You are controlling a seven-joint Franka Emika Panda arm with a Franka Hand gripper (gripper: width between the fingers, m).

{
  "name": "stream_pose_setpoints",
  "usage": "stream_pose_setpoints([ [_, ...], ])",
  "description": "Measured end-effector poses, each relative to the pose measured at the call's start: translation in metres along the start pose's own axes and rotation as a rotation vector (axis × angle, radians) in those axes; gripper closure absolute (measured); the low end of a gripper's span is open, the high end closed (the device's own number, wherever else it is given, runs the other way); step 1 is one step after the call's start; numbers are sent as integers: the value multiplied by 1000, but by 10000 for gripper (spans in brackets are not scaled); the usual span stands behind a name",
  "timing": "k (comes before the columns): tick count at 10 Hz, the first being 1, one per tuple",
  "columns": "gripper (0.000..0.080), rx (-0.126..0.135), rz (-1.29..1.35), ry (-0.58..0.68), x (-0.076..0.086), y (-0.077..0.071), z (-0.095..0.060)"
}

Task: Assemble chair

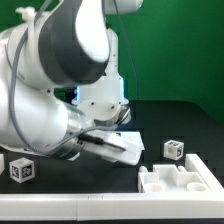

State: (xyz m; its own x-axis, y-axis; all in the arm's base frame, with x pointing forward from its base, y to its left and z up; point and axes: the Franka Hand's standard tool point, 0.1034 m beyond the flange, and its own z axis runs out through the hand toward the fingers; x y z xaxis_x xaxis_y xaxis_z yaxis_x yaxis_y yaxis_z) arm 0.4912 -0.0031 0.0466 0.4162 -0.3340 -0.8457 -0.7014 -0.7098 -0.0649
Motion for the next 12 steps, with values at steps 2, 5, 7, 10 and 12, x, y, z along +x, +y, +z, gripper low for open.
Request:
stream_pose_setpoints([
  [2, 515, 12, -77, 179, -21, -19, -17],
  [5, 515, 30, -87, 376, -16, -23, -15],
  [7, 515, -1, -141, 500, -47, -53, -34],
  [10, 515, -39, -281, 789, -60, -79, -51],
  [12, 515, -19, -285, 889, -63, -77, -44],
])
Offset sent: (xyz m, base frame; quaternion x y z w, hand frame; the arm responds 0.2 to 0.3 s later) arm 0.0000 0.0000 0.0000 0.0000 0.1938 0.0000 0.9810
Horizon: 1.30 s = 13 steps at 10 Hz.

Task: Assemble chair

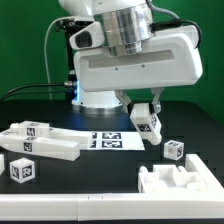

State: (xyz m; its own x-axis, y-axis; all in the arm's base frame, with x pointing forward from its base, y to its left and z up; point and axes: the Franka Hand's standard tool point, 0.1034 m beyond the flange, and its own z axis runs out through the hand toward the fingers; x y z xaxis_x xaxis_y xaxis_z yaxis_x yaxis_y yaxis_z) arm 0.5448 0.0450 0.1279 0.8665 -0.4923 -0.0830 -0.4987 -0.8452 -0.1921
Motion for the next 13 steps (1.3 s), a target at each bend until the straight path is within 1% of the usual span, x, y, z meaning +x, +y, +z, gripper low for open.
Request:
stream_pose_setpoints([
  [1, 515, -2, -21, 50, 3, -5, 0],
  [2, 515, -26, -102, 108, 8, -19, -6],
  [3, 515, -32, -161, 143, 16, -30, -14],
  [4, 515, -48, -255, 214, 21, -44, -20],
  [5, 515, -29, -293, 288, 18, -57, -19],
  [6, 515, -13, -302, 329, 15, -56, -15],
  [7, 514, -28, -302, 299, 14, -51, -13],
  [8, 514, -27, -305, 300, 15, -53, -14],
  [9, 514, -40, -353, 298, 14, -52, -9],
  [10, 514, -54, -420, 298, 19, -56, -7],
  [11, 514, -77, -552, 312, 28, -63, -9],
  [12, 514, -95, -686, 318, 31, -69, -5],
  [13, 514, -86, -654, 314, 26, -75, -4],
])
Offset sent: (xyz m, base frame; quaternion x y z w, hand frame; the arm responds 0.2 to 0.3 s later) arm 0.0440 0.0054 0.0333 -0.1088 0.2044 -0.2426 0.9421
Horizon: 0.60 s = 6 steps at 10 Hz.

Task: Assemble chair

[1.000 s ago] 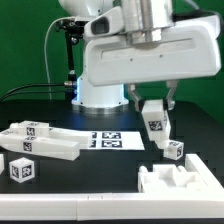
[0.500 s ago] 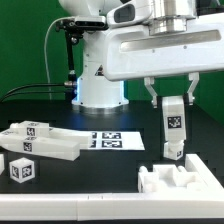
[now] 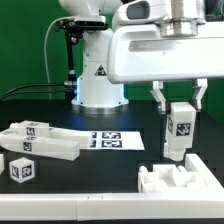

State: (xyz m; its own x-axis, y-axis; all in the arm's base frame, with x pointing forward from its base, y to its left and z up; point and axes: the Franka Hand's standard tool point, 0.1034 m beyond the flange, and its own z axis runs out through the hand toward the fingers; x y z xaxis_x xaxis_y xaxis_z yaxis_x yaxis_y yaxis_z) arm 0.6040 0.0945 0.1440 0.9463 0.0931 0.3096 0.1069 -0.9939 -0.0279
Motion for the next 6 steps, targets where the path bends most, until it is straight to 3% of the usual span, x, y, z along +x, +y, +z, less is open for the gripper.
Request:
stream_pose_setpoints([
  [3, 514, 0, -15, 1, -1, 0, 1],
  [6, 514, -2, -41, 31, 1, 1, 12],
])
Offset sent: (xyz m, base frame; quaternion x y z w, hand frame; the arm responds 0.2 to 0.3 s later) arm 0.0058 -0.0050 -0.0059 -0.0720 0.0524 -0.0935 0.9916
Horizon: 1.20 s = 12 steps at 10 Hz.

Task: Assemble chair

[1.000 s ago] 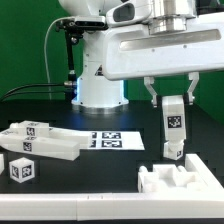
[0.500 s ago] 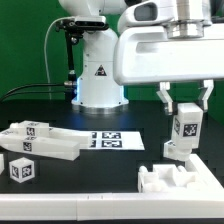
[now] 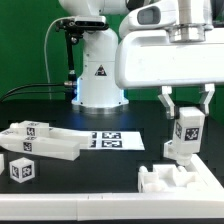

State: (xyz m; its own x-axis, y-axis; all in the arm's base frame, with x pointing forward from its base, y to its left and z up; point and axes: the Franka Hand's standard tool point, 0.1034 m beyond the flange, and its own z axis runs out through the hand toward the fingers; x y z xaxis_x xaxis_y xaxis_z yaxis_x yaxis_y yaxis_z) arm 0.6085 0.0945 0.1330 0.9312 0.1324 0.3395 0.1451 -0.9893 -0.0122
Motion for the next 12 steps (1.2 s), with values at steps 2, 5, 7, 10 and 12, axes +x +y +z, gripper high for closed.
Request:
stream_pose_setpoints([
  [2, 514, 0, -17, 36, -2, -6, 12],
  [5, 514, 6, -25, 30, -5, -17, 19],
  [7, 514, 9, -34, 21, -9, -22, 23],
  [10, 514, 10, -36, 13, -12, -24, 29],
  [12, 514, 9, -39, 20, -10, -23, 30],
])
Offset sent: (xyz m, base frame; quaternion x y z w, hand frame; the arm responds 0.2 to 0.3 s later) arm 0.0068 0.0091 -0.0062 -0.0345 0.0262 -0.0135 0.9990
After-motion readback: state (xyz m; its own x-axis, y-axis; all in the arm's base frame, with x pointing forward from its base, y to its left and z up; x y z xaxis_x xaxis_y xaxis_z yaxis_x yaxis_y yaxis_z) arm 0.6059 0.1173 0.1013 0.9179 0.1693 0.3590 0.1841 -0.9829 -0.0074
